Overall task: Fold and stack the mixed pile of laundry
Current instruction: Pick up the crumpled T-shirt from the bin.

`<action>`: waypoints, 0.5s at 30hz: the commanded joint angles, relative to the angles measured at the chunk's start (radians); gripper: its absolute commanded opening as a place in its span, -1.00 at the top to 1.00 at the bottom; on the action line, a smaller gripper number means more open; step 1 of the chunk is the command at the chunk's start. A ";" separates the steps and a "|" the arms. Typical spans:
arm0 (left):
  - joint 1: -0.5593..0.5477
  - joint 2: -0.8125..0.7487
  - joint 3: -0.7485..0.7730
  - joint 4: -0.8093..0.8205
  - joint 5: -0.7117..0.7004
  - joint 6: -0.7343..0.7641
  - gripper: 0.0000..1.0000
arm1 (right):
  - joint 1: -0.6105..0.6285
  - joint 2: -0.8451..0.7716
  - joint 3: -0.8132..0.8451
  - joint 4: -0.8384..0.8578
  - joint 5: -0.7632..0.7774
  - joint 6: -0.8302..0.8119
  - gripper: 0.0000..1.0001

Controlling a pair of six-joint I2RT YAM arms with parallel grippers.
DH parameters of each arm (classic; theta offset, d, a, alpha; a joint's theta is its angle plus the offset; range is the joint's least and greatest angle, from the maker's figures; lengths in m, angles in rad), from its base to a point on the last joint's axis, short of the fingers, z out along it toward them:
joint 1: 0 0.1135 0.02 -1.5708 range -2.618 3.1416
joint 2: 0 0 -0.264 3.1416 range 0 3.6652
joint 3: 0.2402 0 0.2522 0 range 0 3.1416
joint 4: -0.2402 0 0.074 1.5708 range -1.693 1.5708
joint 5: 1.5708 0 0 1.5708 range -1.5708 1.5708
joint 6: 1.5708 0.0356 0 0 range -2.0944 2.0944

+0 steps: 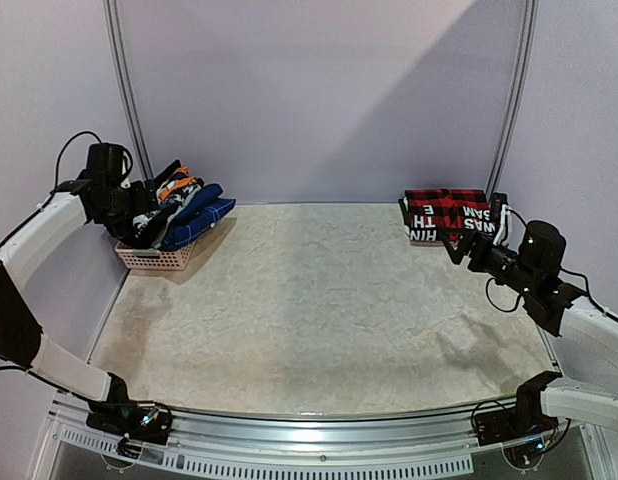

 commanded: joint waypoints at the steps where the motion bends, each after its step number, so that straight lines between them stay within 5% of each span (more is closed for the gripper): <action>1: -0.007 -0.011 -0.025 0.033 -0.021 0.031 -0.88 | 0.004 -0.004 0.000 -0.015 0.003 0.002 -0.98; 15: 0.039 0.258 0.220 0.004 -0.016 0.119 -0.77 | 0.004 0.079 0.074 -0.115 0.011 0.004 -0.98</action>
